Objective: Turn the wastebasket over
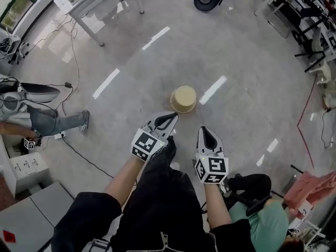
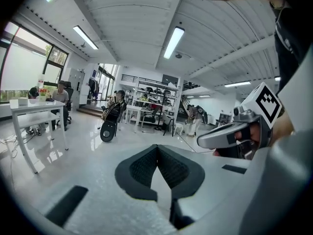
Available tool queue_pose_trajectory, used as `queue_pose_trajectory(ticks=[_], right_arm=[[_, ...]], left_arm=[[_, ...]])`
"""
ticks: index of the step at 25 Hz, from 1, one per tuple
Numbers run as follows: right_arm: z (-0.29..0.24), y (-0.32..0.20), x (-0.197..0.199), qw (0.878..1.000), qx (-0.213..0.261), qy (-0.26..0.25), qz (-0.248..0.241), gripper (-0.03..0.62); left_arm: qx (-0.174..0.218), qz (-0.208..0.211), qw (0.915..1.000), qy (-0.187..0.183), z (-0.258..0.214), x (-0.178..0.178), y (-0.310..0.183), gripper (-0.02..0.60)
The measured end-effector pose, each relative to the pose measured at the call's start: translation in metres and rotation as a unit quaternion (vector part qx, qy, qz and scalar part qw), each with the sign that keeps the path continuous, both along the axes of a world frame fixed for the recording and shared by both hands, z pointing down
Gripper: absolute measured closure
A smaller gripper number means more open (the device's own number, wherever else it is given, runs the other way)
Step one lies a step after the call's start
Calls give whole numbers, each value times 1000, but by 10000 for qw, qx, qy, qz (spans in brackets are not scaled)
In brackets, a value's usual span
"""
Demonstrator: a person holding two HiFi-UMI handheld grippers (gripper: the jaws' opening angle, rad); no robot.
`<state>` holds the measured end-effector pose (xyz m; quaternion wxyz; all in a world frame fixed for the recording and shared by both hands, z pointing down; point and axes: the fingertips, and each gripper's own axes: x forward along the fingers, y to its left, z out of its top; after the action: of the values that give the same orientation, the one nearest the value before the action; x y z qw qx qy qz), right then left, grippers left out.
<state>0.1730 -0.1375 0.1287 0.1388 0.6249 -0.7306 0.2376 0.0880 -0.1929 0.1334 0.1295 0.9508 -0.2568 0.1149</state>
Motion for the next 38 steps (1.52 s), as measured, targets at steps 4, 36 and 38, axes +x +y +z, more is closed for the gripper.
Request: queue_pose_trajectory(ticks=[4, 36, 38], right_arm=[[15, -52, 26, 9998, -13, 96, 168, 583], [515, -158, 85, 9944, 409, 772, -597, 582], [540, -160, 90, 9933, 381, 862, -667, 582]], left_arm=[[65, 126, 9998, -137, 23, 19, -55, 577], [241, 292, 9988, -323, 526, 43, -158, 575], [255, 284, 9988, -300, 549, 45, -160, 574]])
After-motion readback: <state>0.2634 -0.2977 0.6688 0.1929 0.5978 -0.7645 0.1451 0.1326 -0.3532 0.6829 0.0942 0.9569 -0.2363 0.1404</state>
